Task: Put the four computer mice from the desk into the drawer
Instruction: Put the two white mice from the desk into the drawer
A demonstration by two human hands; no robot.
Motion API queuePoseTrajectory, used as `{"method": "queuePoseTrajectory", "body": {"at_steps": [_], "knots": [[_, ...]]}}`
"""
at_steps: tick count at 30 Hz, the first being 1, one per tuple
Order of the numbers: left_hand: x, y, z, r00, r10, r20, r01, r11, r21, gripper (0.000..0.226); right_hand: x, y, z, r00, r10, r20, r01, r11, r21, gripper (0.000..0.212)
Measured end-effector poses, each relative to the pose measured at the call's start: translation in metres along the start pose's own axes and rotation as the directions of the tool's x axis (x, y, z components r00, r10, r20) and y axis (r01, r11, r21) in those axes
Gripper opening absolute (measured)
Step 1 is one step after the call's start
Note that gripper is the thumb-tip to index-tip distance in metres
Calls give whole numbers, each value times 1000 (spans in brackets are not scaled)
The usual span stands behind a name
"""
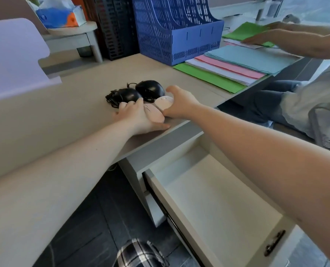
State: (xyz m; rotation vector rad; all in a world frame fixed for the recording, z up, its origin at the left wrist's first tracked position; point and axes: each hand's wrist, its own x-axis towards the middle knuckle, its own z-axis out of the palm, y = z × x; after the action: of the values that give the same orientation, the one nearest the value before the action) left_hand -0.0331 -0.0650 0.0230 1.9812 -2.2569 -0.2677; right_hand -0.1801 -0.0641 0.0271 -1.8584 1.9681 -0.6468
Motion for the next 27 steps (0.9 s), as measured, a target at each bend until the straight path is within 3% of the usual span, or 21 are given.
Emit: {"method": "queuePoseTrajectory", "body": {"at_steps": [7,15,18,22,24,27], "knots": [[-35,31,-2,984,26,-174,-34,999,-42,122,-40,27,-17,987,71,-145,-46,985,167,78],[-86,84,38,978,81,-194,-94,994,-59,101,-108,95,-39,985,175,-14,-170,970,172,72],[-103,99,69,986,116,-117,-124,990,-69,99,-128,121,-22,974,202,99,-211,973,93,77],[-121,107,122,998,67,10,-66,996,-62,94,-141,149,12,964,211,162,-221,974,50,87],[-124,103,148,997,16,72,-13,999,-51,83,-140,160,29,951,232,203,-239,971,12,85],[-124,94,178,989,-12,149,13,1000,-7,87,-133,172,55,909,295,295,-301,953,-25,80]]}}
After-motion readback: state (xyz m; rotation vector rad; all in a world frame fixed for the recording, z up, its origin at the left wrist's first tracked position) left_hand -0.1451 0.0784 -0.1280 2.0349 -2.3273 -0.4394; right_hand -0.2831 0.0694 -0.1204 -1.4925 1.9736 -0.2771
